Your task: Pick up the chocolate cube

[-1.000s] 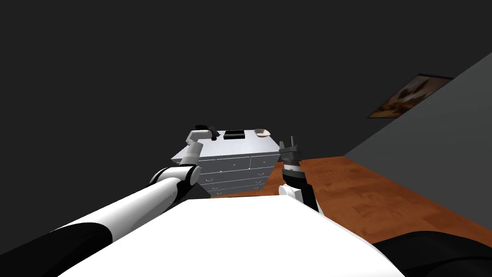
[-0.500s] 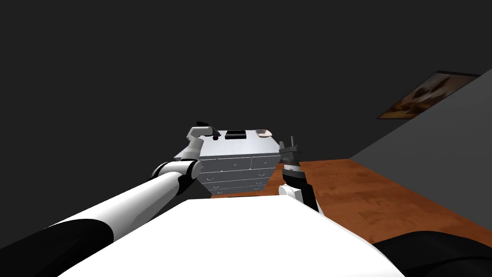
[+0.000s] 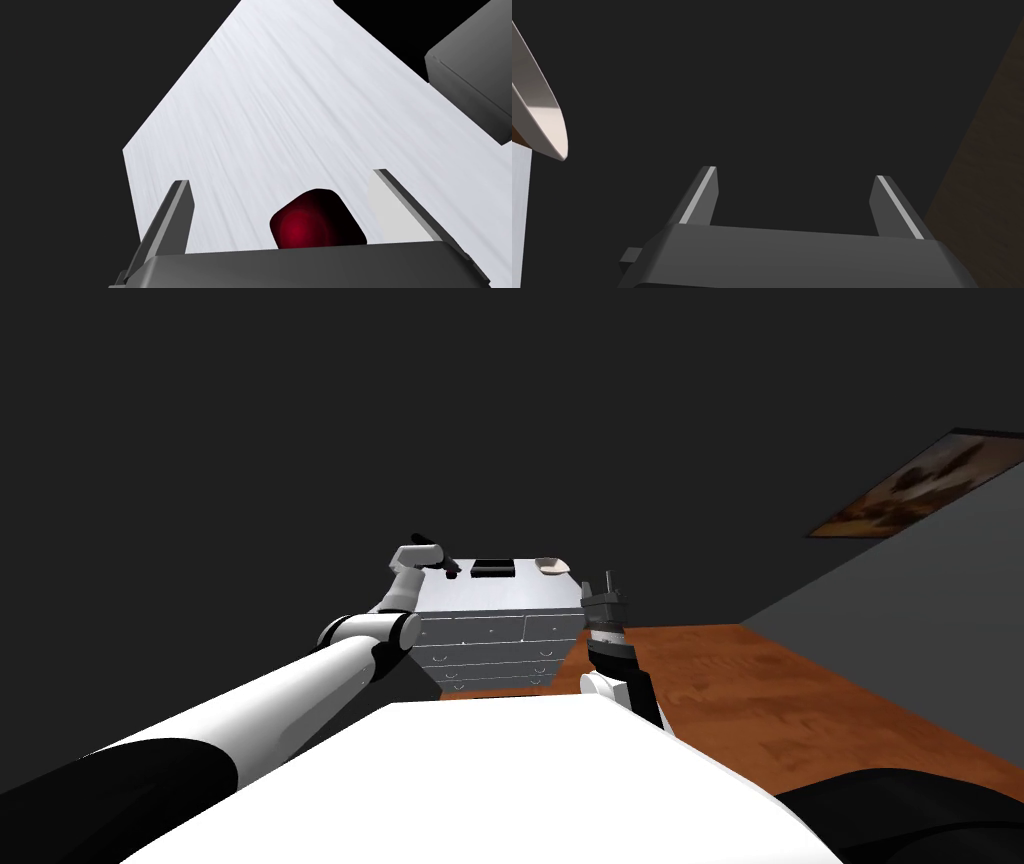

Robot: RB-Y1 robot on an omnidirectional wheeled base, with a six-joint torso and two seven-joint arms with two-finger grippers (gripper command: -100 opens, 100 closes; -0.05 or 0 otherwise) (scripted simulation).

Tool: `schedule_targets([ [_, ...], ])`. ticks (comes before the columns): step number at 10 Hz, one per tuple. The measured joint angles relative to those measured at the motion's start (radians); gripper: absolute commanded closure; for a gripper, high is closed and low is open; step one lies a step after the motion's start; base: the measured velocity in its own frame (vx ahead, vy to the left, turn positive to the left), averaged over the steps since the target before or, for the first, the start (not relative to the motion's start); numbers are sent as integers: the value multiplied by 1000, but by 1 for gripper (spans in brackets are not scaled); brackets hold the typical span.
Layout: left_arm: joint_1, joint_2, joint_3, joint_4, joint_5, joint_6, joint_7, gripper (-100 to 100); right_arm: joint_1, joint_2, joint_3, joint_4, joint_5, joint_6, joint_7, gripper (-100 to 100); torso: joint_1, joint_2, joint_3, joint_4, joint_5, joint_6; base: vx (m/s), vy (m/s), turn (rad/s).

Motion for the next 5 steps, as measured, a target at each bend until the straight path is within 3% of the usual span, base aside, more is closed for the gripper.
schedule_targets([
  [5, -76, 7, 6, 83, -7, 131, 47, -100, 0, 0, 0, 0, 0, 0, 0, 0, 0, 0, 0, 0, 0, 0, 16, -7, 65],
])
